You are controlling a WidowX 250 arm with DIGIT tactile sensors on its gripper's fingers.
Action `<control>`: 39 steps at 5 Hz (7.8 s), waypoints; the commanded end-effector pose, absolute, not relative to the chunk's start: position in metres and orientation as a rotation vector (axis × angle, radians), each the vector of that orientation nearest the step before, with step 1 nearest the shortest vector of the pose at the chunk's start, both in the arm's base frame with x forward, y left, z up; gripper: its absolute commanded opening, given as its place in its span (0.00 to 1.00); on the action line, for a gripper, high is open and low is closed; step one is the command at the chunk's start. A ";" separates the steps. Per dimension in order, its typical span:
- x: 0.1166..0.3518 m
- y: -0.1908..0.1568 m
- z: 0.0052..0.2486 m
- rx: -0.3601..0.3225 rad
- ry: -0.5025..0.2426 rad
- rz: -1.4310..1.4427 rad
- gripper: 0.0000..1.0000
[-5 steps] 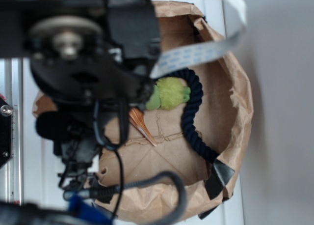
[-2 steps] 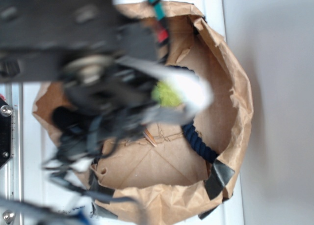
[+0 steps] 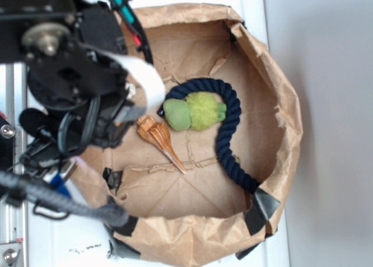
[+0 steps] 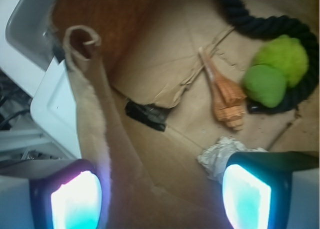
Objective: Grab the shell.
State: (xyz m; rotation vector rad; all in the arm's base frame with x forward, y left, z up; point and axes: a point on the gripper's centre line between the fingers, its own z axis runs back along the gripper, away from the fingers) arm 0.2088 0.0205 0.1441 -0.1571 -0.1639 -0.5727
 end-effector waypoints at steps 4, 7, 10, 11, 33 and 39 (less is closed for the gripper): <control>0.248 0.028 0.197 -0.166 -0.312 -0.545 1.00; 0.314 0.005 0.130 -0.050 -0.370 -0.744 1.00; 0.330 0.002 0.100 -0.089 -0.389 -0.928 1.00; 0.314 0.019 0.114 -0.103 -0.414 -0.971 1.00; 0.294 0.056 0.147 -0.002 -0.478 -0.645 0.00; 0.263 0.045 0.136 0.024 -0.421 -0.714 1.00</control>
